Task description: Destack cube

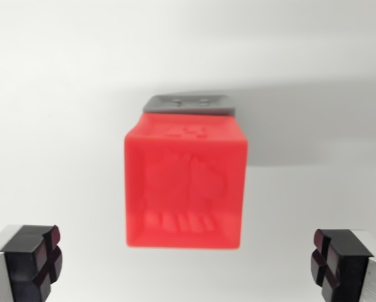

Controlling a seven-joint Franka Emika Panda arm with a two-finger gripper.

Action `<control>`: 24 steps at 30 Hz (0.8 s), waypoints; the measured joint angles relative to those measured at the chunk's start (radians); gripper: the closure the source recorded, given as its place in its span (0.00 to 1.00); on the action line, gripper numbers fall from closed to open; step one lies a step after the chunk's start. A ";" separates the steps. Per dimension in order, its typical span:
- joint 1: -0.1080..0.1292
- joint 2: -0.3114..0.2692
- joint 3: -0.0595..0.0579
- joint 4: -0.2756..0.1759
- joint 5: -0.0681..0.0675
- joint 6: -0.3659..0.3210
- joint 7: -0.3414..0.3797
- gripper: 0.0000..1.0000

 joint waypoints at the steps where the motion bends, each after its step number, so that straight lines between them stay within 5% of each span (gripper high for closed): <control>1: 0.000 0.010 0.001 -0.001 0.003 0.010 -0.002 0.00; 24: -0.011 0.175 0.023 0.006 0.062 0.170 -0.046 0.00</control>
